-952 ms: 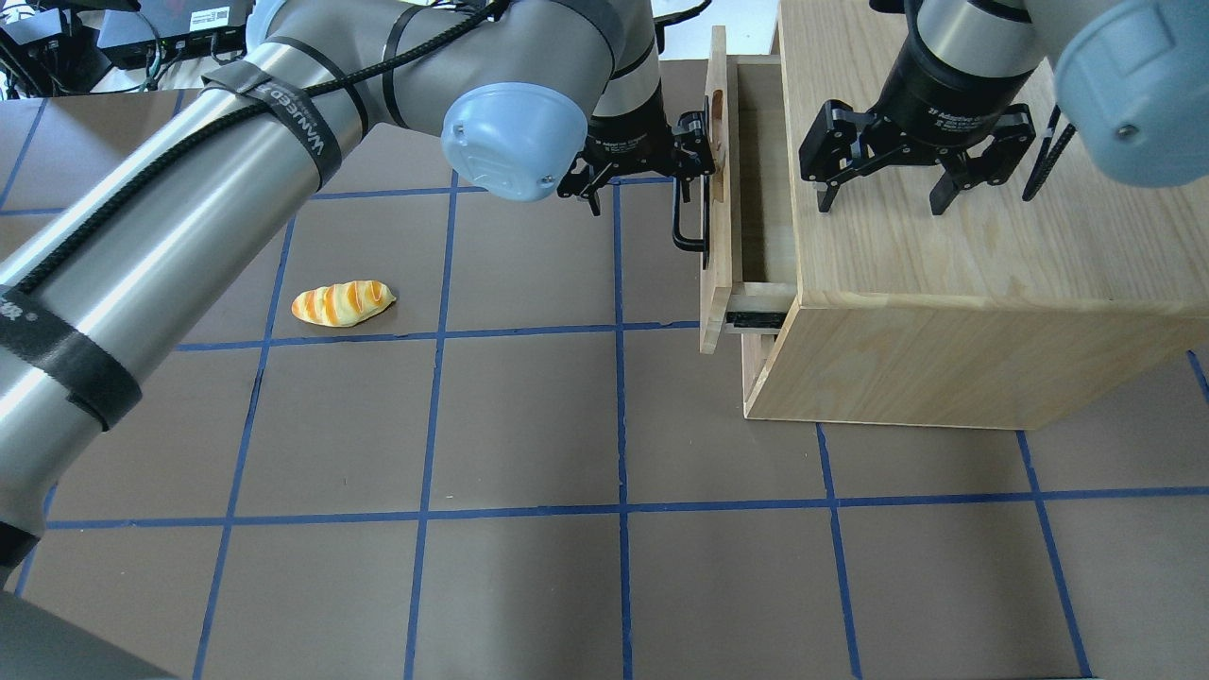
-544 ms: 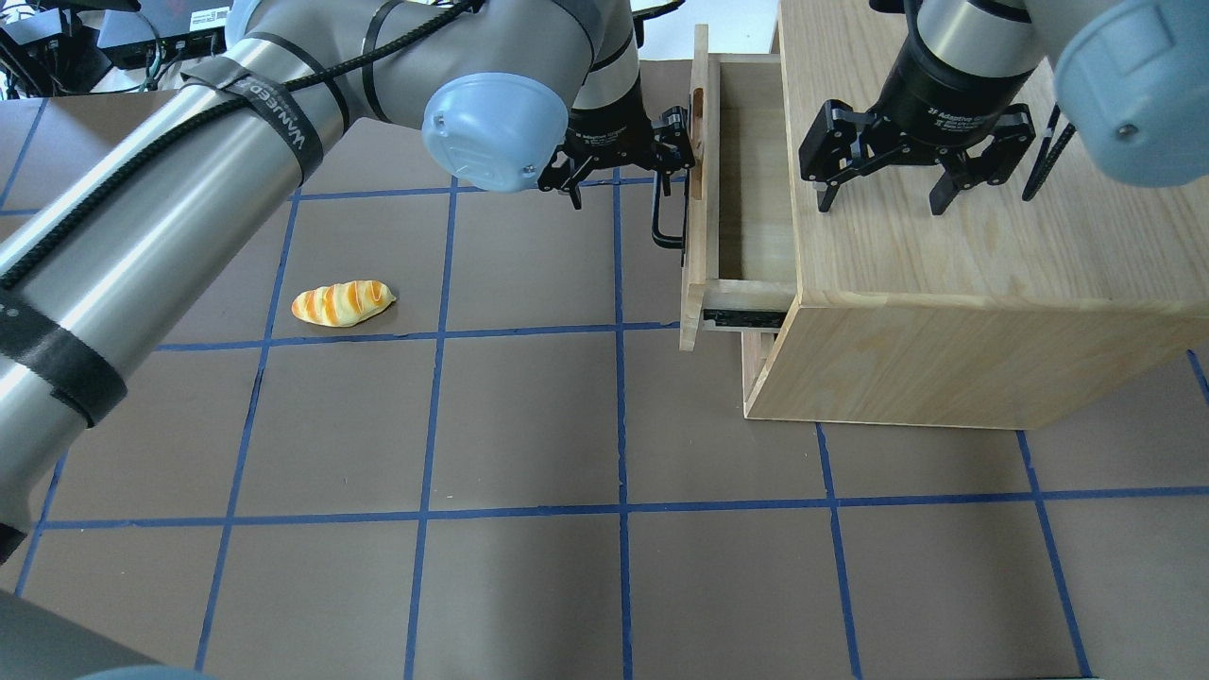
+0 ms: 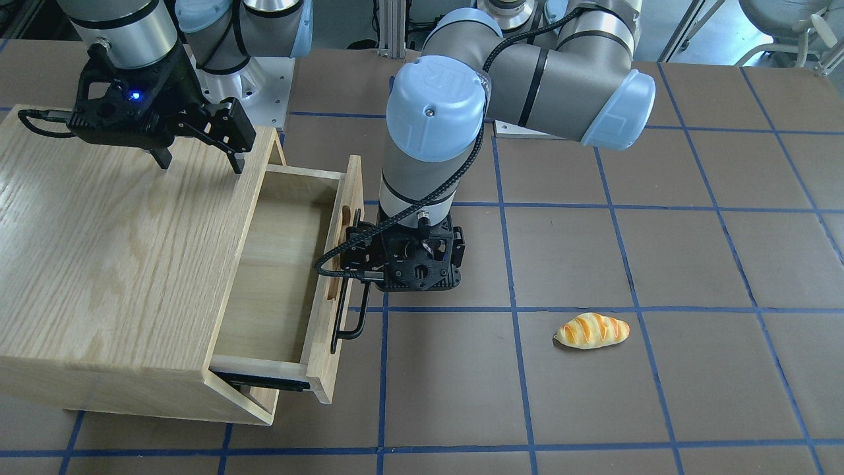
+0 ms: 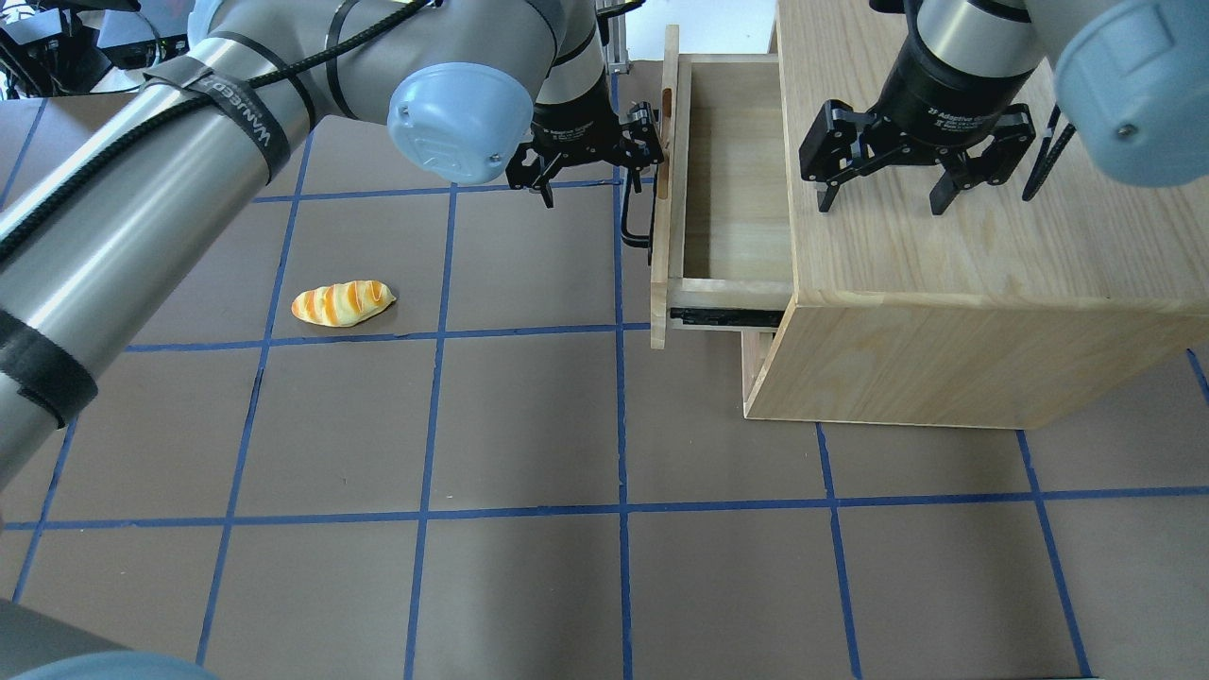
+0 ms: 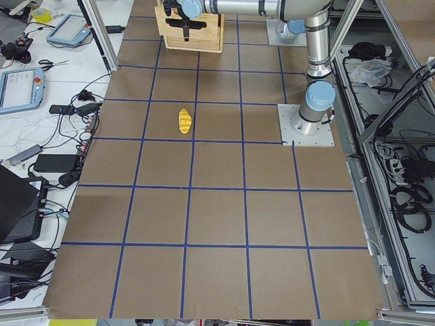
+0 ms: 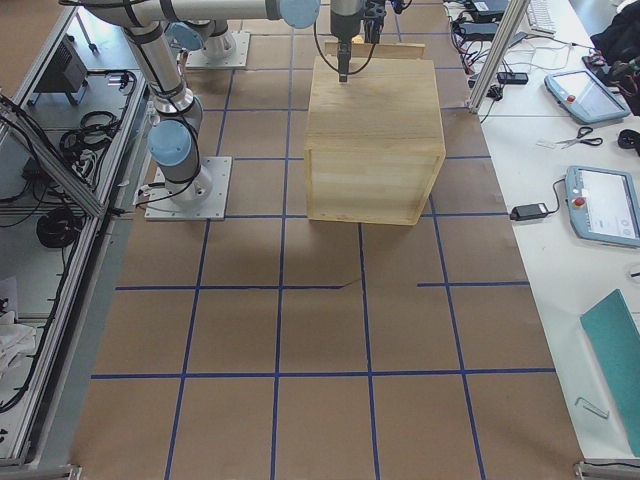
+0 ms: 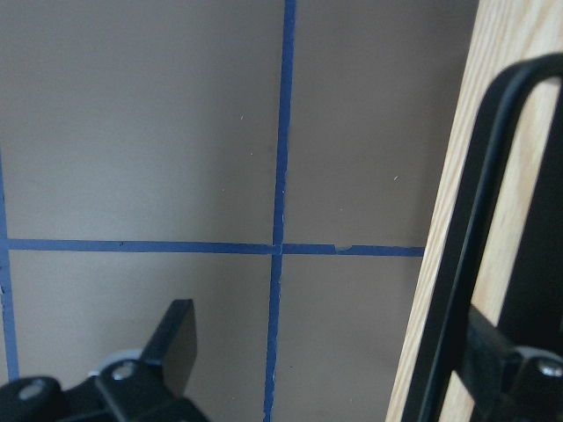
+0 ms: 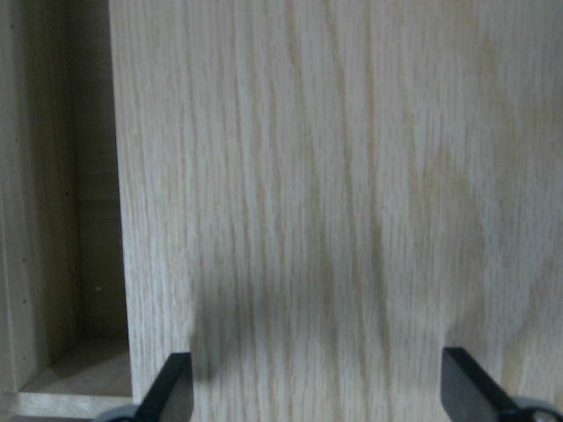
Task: Open upper drawer
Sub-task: 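Pull the handle with the left gripper, sliding the drawer outward, then keep pulling the drawer farther open with the left gripper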
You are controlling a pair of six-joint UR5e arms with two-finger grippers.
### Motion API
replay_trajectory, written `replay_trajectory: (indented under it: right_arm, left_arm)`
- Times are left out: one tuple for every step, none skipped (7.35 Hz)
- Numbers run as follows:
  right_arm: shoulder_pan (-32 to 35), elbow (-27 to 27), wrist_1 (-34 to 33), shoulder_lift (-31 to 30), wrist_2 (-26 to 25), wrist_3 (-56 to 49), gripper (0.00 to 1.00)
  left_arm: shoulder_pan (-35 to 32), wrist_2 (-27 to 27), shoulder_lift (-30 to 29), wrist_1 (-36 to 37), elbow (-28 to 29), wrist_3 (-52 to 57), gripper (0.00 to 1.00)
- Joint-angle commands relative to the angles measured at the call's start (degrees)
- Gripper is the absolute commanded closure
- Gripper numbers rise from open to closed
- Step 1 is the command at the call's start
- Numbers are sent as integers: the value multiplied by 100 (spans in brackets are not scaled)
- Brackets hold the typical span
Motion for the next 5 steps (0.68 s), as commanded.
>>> replay_trajectory:
  right_arm:
    - [0, 0, 0, 0, 0, 0, 0]
    - [0, 0, 0, 0, 0, 0, 0]
    - [0, 0, 0, 0, 0, 0, 0]
    - [0, 0, 0, 0, 0, 0, 0]
    - [0, 0, 0, 0, 9, 0, 0]
  left_arm:
    - [47, 14, 36, -50, -55, 1, 0]
    - [73, 14, 44, -59, -73, -8, 0]
    - [82, 5, 79, -94, -55, -52, 0]
    - [82, 5, 149, -234, 40, -95, 0]
    - [73, 5, 211, -261, 24, -96, 0]
